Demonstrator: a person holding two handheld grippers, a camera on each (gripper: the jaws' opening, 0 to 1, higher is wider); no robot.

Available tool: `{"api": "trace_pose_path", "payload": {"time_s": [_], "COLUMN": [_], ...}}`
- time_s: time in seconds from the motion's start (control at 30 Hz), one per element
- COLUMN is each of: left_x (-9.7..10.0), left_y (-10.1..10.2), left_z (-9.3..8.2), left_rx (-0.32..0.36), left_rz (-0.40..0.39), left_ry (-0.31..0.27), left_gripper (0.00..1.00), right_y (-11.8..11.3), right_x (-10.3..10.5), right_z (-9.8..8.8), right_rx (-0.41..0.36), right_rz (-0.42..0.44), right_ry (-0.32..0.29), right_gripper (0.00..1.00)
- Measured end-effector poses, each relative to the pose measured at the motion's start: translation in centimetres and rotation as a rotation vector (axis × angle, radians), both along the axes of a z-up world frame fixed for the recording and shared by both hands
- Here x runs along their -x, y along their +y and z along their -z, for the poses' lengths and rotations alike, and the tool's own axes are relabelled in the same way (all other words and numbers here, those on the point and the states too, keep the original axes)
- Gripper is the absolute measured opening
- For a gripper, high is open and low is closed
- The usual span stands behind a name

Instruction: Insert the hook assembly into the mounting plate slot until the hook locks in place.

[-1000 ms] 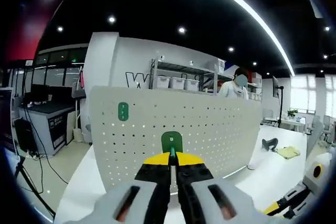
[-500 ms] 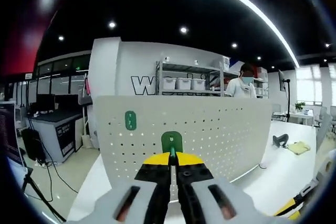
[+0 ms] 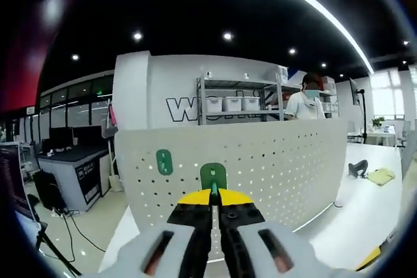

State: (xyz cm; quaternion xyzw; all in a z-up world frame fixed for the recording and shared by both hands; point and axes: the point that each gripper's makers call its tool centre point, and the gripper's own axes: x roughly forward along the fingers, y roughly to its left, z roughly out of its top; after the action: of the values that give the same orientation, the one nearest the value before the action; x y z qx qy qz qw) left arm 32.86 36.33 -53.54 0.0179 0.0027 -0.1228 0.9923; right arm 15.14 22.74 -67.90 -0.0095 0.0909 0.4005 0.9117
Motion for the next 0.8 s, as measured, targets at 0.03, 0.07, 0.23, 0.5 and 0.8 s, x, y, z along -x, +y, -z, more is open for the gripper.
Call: {"api": "trace_pose_path", "payload": {"time_s": [0.03,0.07,0.23,0.5,0.8], "left_x": [-0.1,-0.4,-1.2,-2.8,-4.2], "left_y": [-0.1,-0.1,-0.2,0.0,0.2], "left_z": [0.0,0.1,0.0,-0.6,-0.4], "left_rx": [-0.005,-0.003,-0.003,-0.014,-0.027], "left_rz": [0.001,-0.002,-0.013,-0.03,-0.049], "left_ry": [0.0,0.006,0.002,0.005,0.011], "left_gripper": [0.02,0.02,0.02,0.02,0.02], "right_y": [-0.1,-0.2,-0.4,-0.7,-0.9], "right_x": [0.0,-0.1,-0.1,-0.1,-0.2], "right_z": [0.0,0.1,0.1,0.6,0.8], "right_rx": [-0.002,-0.002,-0.008,-0.016,-0.01], "right_rz": [0.003,0.007,0.02,0.04,0.04], "right_ry": [-0.001,0.003,0.002,0.021,0.024], "right_gripper": [0.15,0.15,0.15,0.14,0.14]}}
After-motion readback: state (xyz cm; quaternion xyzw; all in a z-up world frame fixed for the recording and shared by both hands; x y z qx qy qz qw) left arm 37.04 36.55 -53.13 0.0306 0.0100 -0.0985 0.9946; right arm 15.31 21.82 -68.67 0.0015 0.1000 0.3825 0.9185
